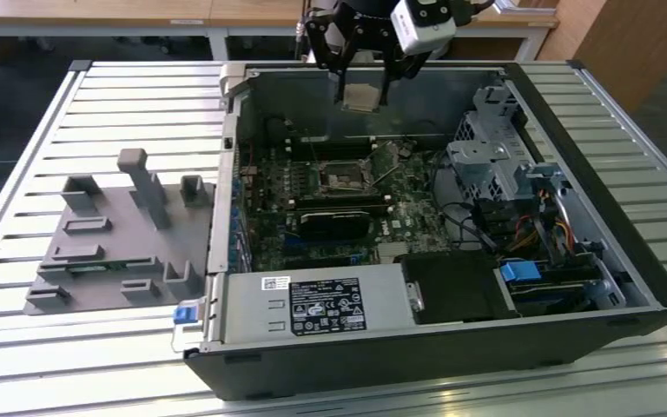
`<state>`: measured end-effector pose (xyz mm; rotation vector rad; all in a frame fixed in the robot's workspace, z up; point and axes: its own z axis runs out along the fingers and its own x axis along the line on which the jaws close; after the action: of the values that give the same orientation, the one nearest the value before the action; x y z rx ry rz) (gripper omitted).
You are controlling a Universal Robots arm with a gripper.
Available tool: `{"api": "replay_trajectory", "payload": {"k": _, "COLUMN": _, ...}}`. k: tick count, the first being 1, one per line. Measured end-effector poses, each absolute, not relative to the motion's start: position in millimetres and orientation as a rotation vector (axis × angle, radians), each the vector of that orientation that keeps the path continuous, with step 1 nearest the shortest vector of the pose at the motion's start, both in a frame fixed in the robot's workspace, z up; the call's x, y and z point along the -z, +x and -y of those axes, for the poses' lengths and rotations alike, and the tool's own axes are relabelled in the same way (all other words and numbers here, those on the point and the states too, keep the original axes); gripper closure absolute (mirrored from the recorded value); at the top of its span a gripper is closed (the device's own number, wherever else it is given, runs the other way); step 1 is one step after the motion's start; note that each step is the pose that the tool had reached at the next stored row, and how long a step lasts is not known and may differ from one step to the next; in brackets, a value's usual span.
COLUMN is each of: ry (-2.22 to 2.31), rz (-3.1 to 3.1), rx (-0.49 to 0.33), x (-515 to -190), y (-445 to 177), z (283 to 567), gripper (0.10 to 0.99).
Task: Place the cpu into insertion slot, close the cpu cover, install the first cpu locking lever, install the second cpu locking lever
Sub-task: 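Place the cpu into insertion slot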
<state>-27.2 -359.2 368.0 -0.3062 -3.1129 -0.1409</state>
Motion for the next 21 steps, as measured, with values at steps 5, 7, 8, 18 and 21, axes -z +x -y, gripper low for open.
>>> {"api": "replay_trajectory", "payload": {"k": 5, "ry": -0.375, "rz": 3.107, "rx": 0.141, "x": -367.9, "y": -27.2, "z": 359.2, "gripper": 0.549}}
{"api": "replay_trajectory", "payload": {"k": 7, "ry": -0.405, "rz": 3.104, "rx": 0.141, "x": -367.9, "y": -27.2, "z": 359.2, "gripper": 0.549}}
{"api": "replay_trajectory", "payload": {"k": 8, "ry": -0.419, "rz": 3.103, "rx": 0.141, "x": -367.9, "y": -27.2, "z": 359.2, "gripper": 0.549}}
{"api": "replay_trajectory", "payload": {"k": 18, "ry": -0.554, "rz": 3.086, "rx": 0.142, "x": -367.6, "y": -27.2, "z": 359.2, "gripper": 0.549}}
{"api": "replay_trajectory", "payload": {"k": 21, "ry": -0.594, "rz": 3.079, "rx": 0.142, "x": -367.6, "y": -27.2, "z": 359.2, "gripper": 0.549}}
